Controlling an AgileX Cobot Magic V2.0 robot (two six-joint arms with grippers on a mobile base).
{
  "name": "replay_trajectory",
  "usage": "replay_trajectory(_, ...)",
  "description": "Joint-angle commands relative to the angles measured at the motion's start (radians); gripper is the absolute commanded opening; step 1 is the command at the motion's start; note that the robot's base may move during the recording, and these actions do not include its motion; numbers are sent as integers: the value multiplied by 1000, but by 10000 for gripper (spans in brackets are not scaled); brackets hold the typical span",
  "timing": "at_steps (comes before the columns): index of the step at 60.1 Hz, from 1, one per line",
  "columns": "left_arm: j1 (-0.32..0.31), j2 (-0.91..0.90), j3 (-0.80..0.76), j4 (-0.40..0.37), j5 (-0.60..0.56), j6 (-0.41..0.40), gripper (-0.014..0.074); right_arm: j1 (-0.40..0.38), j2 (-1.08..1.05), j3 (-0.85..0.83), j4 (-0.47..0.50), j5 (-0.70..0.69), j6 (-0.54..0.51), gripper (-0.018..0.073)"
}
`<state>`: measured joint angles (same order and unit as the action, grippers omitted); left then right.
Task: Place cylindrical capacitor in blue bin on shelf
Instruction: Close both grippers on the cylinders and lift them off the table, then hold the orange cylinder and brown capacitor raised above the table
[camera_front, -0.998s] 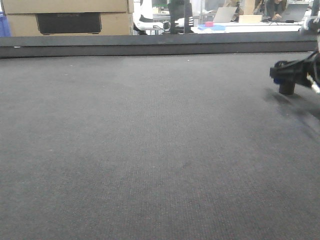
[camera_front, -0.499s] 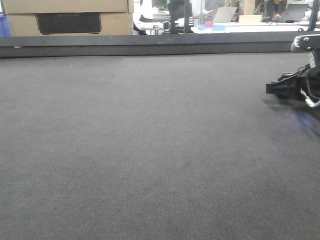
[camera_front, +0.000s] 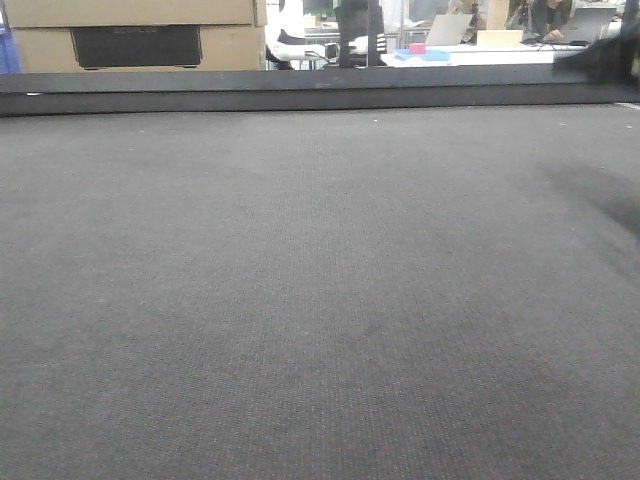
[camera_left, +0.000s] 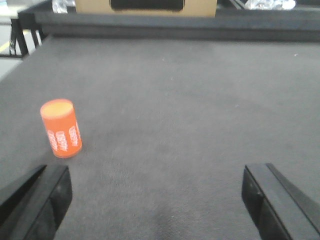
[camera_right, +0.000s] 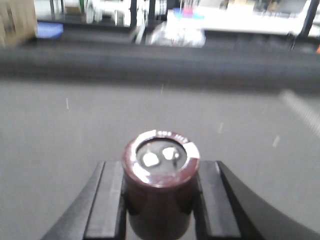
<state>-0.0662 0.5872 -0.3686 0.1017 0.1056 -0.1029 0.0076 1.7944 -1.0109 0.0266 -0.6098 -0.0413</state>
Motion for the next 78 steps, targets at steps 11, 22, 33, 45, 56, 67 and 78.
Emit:
replay_trajectory(11, 218, 355, 37, -35, -423, -11, 599, -4, -210, -1, -3, 118, 0, -24)
replay_trajectory(22, 270, 686, -22, -40, -659, -11, 599, -4, -263, -1, -3, 141, 0, -24)
replay_trajectory(33, 268, 958, -175, -44, -729, -12, 599, -4, -271, -1, -3, 146, 0, -24)
replay_trajectory(45, 270, 1161, -346, -53, -740, -12, 599, -4, -271, -1, -3, 157, 0, -24)
replay_trajectory(56, 272, 1286, -458, -102, -781, -12, 599, -4, -271, -1, -27, 162, 0, -24)
replay_trajectory(67, 272, 1355, -547, -102, -777, -12, 599, -4, -271, -1, -51, 169, 0, -24)
replay_trajectory(78, 272, 1371, -573, -102, -768, -12, 597, -4, -271, -1, -51, 180, 0, -24)
